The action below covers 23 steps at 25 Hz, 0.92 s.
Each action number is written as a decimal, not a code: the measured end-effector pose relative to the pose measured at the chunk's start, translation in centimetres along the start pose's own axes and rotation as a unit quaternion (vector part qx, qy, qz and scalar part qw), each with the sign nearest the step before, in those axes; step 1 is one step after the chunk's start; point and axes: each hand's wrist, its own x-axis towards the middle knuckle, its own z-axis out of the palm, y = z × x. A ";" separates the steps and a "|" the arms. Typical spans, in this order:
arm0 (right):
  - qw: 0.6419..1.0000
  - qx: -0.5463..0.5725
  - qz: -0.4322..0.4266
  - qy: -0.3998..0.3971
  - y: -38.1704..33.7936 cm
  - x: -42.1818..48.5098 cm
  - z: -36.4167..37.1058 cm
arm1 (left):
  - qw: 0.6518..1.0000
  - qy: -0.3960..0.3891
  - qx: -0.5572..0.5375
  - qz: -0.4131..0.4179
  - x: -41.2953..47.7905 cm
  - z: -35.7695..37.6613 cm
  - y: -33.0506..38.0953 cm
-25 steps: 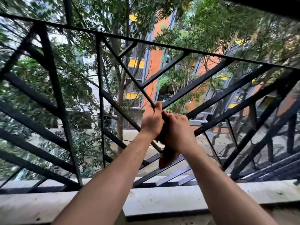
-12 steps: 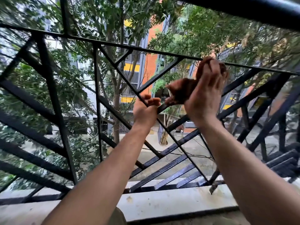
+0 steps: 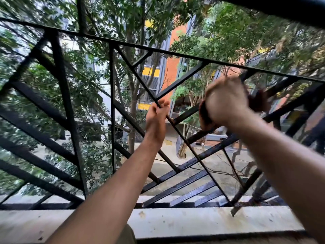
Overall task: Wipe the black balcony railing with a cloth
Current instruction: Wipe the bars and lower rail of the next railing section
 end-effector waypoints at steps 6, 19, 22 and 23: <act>0.830 0.526 0.174 -0.069 -12.1 0.5 -1.2 | 0.988 -0.058 -0.142 -0.030 2.1 -2.9 2.1; 0.477 0.818 0.319 -0.030 -12.2 0.9 -3.0 | 0.989 -0.059 -0.132 -0.029 4.6 -2.6 3.1; 0.174 0.898 0.352 0.197 -10.2 0.7 -3.4 | 0.992 0.094 0.048 0.066 4.8 -2.0 2.6; 0.196 0.884 0.324 0.272 -9.4 0.9 -3.5 | 0.987 0.125 0.050 0.092 4.9 -1.8 2.3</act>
